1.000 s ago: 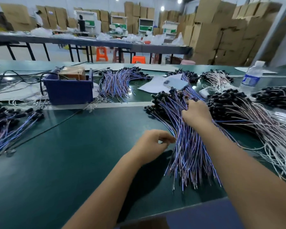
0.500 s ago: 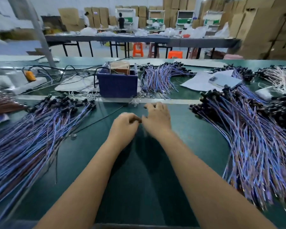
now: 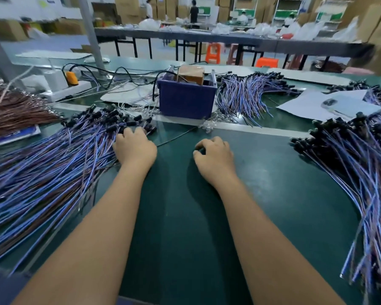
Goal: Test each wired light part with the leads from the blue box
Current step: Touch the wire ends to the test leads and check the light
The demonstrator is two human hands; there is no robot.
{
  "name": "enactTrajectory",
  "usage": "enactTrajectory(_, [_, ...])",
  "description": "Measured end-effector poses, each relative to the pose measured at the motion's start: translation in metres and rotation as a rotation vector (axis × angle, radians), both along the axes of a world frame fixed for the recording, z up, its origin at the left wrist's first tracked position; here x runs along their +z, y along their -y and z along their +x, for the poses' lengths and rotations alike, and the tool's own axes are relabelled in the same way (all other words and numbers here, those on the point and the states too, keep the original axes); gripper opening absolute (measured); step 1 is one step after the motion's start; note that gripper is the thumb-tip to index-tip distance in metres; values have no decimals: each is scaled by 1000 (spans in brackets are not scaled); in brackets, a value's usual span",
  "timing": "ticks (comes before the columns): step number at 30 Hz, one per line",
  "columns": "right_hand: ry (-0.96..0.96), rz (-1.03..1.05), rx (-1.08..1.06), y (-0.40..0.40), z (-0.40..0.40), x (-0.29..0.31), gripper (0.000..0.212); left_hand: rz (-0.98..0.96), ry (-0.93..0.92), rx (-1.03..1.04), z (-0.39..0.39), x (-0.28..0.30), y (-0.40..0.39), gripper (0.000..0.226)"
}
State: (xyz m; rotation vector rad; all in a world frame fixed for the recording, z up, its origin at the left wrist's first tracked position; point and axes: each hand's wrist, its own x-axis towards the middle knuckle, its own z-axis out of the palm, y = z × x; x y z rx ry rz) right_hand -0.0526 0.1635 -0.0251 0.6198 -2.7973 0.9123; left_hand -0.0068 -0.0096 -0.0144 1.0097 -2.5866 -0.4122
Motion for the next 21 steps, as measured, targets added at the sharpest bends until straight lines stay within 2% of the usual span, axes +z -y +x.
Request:
enactTrajectory(2, [15, -10, 9, -2, 1, 0, 24, 2, -91, 20, 0, -1, 0, 35])
enactTrajectory(6, [38, -40, 42, -5, 5, 0, 24, 93, -220, 35, 3, -4, 6, 41])
enactTrajectory(11, [-8, -64, 57, -4, 10, 0, 23, 147, -332, 26, 6, -5, 6, 22])
enactTrajectory(14, [-52, -269, 72, -4, 14, 2, 19, 39, -514, 61, 11, 1, -1, 19])
enactTrajectory(16, [-16, -422, 83, -4, 17, 5, 19, 26, -731, -109, 11, 11, -10, 18])
enactTrajectory(18, [142, -585, 113, -3, 20, 10, 19, 289, -920, -390, 11, 23, -31, 15])
enactTrajectory(20, [392, -781, 201, -2, 22, 16, 21, 653, -964, -646, 13, 34, -60, 24])
enactTrajectory(21, [506, -865, 258, -3, 22, 17, 25, 775, -942, -748, 15, 36, -73, 30])
